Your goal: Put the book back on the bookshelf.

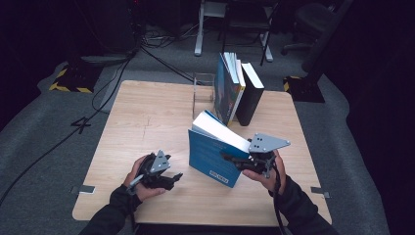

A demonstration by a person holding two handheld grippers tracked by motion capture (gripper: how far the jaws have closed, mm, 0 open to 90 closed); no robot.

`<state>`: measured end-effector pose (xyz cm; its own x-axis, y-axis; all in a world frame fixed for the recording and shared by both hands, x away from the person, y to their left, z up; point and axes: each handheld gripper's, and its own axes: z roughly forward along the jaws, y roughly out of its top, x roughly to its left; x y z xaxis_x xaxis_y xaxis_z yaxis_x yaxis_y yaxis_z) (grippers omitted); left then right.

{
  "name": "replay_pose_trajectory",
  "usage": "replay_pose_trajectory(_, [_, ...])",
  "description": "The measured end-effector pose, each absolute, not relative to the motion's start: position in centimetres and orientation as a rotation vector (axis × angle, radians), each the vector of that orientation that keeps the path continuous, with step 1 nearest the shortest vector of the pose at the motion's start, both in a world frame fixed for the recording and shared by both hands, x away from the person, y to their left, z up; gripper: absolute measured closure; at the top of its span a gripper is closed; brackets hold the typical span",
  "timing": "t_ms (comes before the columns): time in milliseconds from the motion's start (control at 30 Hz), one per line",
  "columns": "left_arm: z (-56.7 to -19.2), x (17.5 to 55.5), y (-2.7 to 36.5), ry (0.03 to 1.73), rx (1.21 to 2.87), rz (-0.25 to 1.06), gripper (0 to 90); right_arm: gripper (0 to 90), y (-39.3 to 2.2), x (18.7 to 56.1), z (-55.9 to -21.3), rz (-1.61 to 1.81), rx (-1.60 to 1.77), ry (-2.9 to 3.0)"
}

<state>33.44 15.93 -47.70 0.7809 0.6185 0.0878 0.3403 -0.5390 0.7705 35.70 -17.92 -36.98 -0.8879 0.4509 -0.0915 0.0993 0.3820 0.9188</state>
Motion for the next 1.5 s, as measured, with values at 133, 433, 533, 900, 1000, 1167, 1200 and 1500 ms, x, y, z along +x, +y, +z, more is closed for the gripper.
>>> replay_pose_trajectory(133, [-48.2, 32.3, 17.4, 0.762, 2.190, 0.437, 22.0, 56.0, -17.8, 35.8, -36.7, 1.524, 0.485, 2.312])
replay_pose_trajectory(433, [-49.3, 31.8, 18.4, 0.820, 2.239, 0.434, 21.1, 56.5, -17.9, 36.2, -36.1, 1.526, 0.524, 2.312])
replay_pose_trajectory(533, [-49.6, 32.0, 18.3, 0.827, 2.245, 0.430, 20.8, 57.8, -17.9, 36.3, -36.0, 1.528, 0.524, 2.335])
replay_pose_trajectory(900, [-50.5, 33.1, 19.1, 0.886, 2.235, 0.339, 15.7, 60.2, -16.6, 37.2, -34.9, 1.492, 0.560, 2.349])
replay_pose_trajectory(1000, [-50.5, 33.2, 19.2, 0.865, 2.244, 0.332, 15.9, 60.6, -15.8, 37.7, -34.4, 1.477, 0.569, 2.350])
replay_pose_trajectory(1167, [-50.5, 33.2, 19.2, 0.862, 2.244, 0.331, 16.0, 61.0, -13.6, 39.6, -32.6, 1.417, 0.566, 2.339])
replay_pose_trajectory(1200, [-50.5, 33.2, 19.2, 0.861, 2.244, 0.331, 16.0, 61.0, -13.3, 40.0, -32.3, 1.410, 0.574, 2.338])
replay_pose_trajectory(1500, [-50.5, 32.9, 19.3, 0.844, 2.248, 0.324, 16.0, 60.9, -12.0, 43.9, -29.5, 1.373, 0.685, 2.229])
